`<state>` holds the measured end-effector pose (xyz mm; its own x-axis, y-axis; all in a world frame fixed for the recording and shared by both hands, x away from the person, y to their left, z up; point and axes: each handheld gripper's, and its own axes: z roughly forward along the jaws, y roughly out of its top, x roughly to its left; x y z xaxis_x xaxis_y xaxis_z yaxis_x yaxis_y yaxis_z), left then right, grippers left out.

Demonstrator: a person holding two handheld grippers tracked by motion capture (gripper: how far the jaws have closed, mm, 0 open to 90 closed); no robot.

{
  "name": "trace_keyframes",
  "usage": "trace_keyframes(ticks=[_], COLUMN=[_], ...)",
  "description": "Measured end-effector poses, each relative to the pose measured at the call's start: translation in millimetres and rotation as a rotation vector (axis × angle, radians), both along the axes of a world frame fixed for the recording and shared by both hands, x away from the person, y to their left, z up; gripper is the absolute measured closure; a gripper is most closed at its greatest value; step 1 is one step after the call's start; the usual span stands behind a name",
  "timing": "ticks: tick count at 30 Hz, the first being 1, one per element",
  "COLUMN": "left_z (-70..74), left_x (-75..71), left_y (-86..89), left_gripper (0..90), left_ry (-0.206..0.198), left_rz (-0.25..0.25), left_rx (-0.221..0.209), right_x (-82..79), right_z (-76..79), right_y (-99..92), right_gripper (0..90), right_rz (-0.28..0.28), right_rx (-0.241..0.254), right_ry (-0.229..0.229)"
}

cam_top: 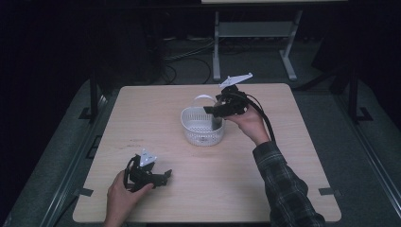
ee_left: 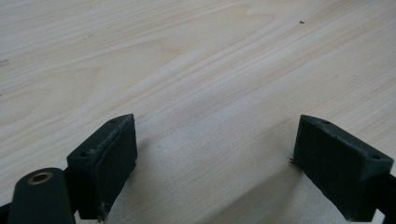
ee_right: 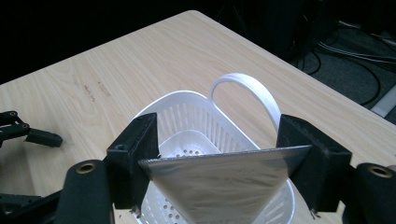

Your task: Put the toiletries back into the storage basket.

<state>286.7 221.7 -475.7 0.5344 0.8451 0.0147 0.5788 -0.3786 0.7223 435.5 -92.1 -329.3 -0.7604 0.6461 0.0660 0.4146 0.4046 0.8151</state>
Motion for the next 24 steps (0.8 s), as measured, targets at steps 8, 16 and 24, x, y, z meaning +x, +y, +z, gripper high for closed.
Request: trace_keyframes(ticks=[8, 16, 24], left_z=[-0.1, -0.1, -0.1], left_x=[0.0, 0.0, 0.0], left_y=[0.0, 0.0, -0.1], left_gripper=[12.5, 12.5, 12.5], left_ry=[0.0, -0.001, 0.0], left_rz=[0.0, 0.001, 0.001], left_rx=[-0.001, -0.001, -0.002], right_x=[1.5, 4.0, 6.1], right_z=[-8.7, -17.8, -24.4], right_y=[0.1, -0.6, 2.4], right_gripper=[30.1, 30.1, 30.1], right_rz=[-0.002, -0.004, -0.001], right_rx=[-0.014, -0.026, -0.047], right_ry=[0.015, 0.033, 0.047])
